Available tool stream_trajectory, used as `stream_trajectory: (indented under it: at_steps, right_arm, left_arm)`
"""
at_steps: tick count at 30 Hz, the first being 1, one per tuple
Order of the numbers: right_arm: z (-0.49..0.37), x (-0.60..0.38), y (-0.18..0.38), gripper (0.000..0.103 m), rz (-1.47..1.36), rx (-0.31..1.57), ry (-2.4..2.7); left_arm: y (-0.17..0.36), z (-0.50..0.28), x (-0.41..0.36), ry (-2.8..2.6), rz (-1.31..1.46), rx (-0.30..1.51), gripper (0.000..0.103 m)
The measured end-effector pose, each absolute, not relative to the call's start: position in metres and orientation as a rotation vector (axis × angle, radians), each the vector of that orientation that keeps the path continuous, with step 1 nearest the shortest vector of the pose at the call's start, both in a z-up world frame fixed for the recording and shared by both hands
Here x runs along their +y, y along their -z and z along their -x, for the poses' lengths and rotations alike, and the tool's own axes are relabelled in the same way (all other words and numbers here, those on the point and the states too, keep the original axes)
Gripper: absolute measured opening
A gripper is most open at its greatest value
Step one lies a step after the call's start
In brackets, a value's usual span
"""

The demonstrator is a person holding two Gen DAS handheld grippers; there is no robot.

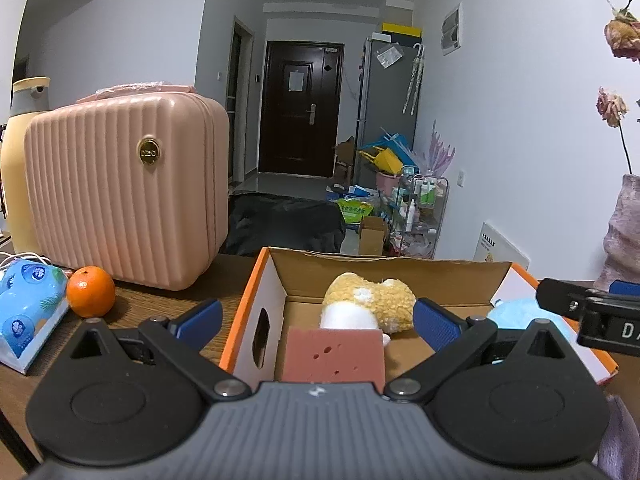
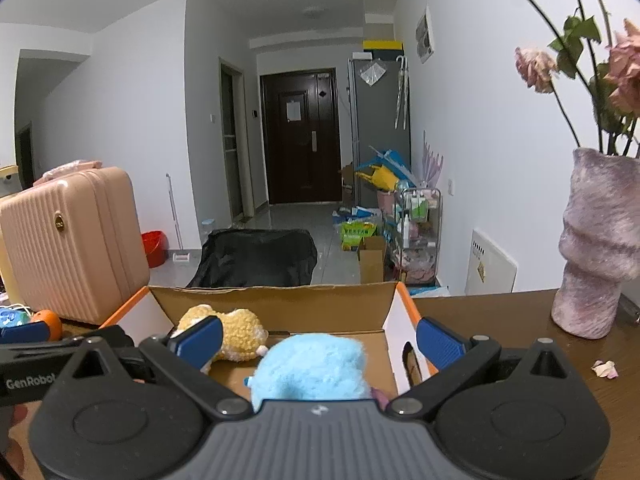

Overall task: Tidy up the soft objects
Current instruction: 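Open the right tool to drop the blue puff into the box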

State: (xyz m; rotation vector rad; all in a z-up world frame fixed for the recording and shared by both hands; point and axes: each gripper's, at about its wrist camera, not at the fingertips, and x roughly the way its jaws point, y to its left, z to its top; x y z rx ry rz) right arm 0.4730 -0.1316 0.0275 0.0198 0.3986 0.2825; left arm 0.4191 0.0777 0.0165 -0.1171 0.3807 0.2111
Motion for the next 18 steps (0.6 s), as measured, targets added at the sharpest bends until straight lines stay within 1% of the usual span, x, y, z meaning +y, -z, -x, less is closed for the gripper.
stream_trajectory:
  at_steps: [18]
  right_arm:
    - [-0.414, -0.146, -0.030, 0.103, 0.024, 0.325, -0.318]
  left_arm:
    - [-0.019, -0.371, 0.088, -0.196, 0.105, 0.379, 0.103]
